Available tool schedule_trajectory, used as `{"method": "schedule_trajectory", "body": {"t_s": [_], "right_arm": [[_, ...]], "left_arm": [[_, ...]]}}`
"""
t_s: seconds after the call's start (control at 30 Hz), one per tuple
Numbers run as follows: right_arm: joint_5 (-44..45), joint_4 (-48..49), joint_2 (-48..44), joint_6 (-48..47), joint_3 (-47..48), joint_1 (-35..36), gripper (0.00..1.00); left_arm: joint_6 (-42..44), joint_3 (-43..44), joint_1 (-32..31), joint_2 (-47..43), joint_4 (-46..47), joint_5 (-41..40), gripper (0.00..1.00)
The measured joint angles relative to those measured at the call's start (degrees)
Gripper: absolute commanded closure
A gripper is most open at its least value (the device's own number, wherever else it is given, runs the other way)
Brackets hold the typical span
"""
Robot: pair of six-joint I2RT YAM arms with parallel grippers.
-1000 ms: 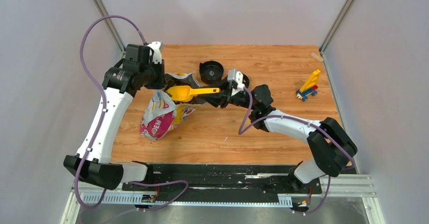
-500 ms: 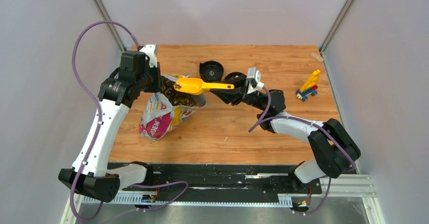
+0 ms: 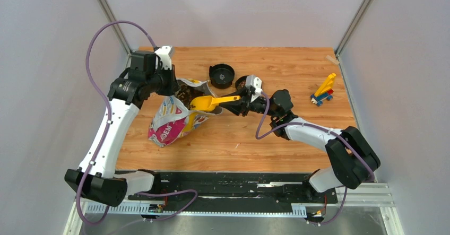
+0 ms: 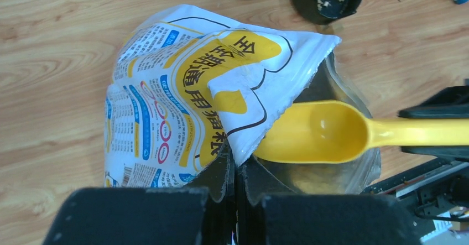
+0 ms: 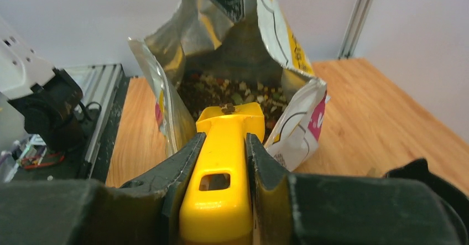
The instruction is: Serve the pet food
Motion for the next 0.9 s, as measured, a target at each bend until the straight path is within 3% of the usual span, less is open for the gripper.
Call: {"method": "schedule_trajectory", "body": {"t_s": [0.23,0.47,0.67,0.9], "right_arm": [[1.51,-19.17,-0.11,-9.44,4.76,0.37,1.00],[1.38,-24.94,8.66,-12.85,12.02,1.90,1.00],[-0.96,-19.65,15.72,-11.45,15.21,2.82,1.00],[-5.01,3.37,22.36,1.42,13.22,2.97,1.00]], "left_arm": [[0.07,0.00,-0.81,2.14,2.56,4.07,1.00],[0.70,-0.02,-3.63,4.22,4.59,5.64,1.00],[1.42,-0.11,-4.13,4.92,5.09,6.01,1.00],[1.57,-0.11,-4.13,4.98,5.09,5.29,1.00]]}}
